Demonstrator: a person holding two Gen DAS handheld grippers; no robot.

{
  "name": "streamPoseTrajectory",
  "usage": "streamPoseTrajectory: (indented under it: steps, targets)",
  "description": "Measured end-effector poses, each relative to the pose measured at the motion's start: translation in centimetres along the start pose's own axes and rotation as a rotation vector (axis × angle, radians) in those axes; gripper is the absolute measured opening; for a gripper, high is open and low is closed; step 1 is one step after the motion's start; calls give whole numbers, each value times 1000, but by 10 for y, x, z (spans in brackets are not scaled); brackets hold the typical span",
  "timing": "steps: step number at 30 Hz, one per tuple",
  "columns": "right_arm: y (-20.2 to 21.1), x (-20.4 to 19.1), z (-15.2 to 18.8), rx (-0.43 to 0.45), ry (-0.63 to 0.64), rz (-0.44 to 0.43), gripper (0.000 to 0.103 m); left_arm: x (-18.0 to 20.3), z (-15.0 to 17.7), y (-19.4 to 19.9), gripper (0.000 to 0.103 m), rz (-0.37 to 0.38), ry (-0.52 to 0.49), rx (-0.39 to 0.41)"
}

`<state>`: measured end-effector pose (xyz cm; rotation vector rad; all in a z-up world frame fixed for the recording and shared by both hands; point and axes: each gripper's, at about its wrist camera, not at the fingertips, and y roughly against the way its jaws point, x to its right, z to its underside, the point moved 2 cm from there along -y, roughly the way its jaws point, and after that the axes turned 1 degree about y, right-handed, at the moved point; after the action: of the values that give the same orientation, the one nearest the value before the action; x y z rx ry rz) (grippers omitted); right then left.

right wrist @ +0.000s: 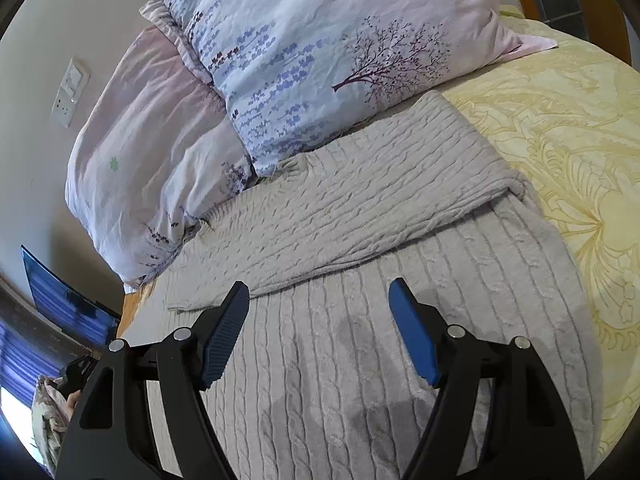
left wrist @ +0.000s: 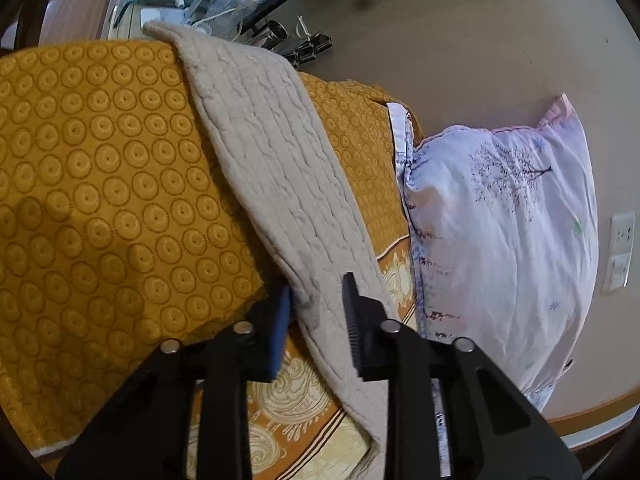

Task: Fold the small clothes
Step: 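Fold the held sleeve across the sweater body, then open the left tool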

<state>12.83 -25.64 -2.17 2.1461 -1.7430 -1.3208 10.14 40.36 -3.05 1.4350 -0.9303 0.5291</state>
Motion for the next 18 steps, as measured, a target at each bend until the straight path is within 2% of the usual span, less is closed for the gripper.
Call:
streamPoseTrajectory:
  steps: [2,3,7,11,15,18]
  targets:
    - [-1,-1,1,-4,2,-1,74,3,-1,0,9,5,-13,2]
    - [-2,-1,2,-8,3,-4,74,8,-1,1,7,10,-26,5]
    - [0,-1,2,-5,1,-8,74,31,3,10,6,63,-71,34]
    - [3,0,2,0,2,-19,74,67,17,16,6,152,-136,33]
    - [6,1,1,3,0,-29,74,116,53,14,5,271,-250,-22]
    - [8,2,2,5,-2,-34,74,158,98,6,5,358,-386,-91]
